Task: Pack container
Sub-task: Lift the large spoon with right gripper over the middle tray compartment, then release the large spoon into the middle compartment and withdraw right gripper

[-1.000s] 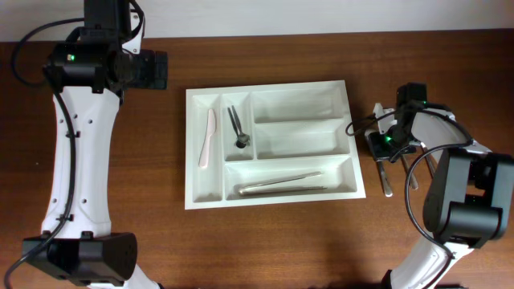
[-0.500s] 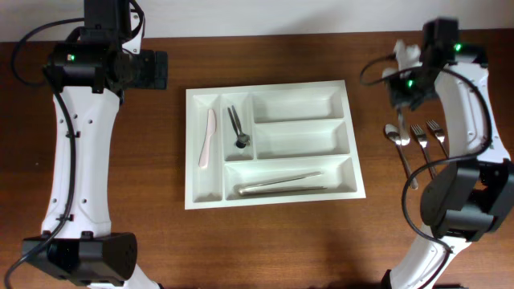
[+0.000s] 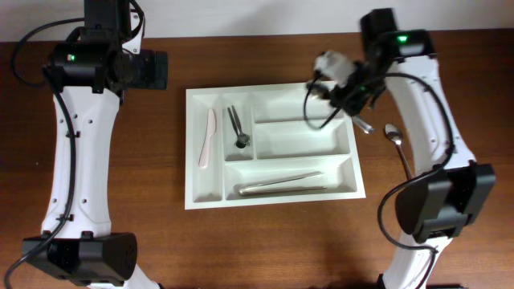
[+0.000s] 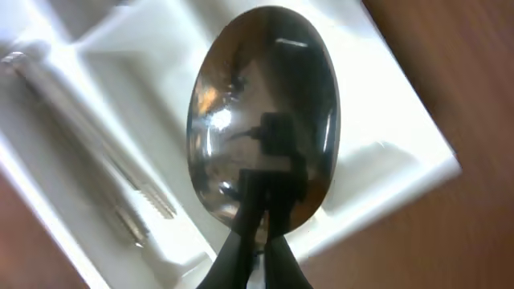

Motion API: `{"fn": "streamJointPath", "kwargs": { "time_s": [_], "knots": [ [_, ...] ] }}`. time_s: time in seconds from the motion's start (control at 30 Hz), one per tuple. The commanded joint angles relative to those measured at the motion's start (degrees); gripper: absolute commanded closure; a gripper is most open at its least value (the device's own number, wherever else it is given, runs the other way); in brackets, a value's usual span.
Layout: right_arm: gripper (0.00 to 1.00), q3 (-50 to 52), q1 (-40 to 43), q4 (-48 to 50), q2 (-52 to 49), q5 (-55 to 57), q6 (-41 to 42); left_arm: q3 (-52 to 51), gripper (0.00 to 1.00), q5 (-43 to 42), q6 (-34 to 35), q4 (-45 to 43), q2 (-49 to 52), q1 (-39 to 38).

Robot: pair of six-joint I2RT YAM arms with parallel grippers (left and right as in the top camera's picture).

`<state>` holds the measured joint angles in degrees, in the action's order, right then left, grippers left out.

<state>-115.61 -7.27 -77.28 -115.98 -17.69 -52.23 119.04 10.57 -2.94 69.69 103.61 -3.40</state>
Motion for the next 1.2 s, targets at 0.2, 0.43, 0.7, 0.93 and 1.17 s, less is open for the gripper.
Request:
{"fn": "streamJointPath", "kwargs": {
  "time_s": [0.2,0.43,0.7,0.93,1.17],
  "knots": [
    [0.96,5.70,-5.90,1.22,-0.87,-4.20,-18.58,0.46,0.01,0.37,0.79,0.04,-0.35,0.09],
    [0.96,10.99,-6.60,4.57,-3.91,-4.26,-18.88,0.46,0.01,0.37,0.81,0.04,-0.35,0.09],
    [0.32,11.13,-6.60,5.38,-4.00,-4.85,-15.37,0.46,0.01,0.37,0.79,0.04,-0.35,0.09],
    [0.01,5.90,-6.43,6.16,-3.19,-4.66,-4.28,0.46,0.01,0.37,0.79,0.04,-0.35,0.09],
    [0.01,-6.16,0.15,1.64,-2.03,5.90,17.44,0.46,0.01,0.37,0.79,0.04,-0.35,0.09]
  ]
}}
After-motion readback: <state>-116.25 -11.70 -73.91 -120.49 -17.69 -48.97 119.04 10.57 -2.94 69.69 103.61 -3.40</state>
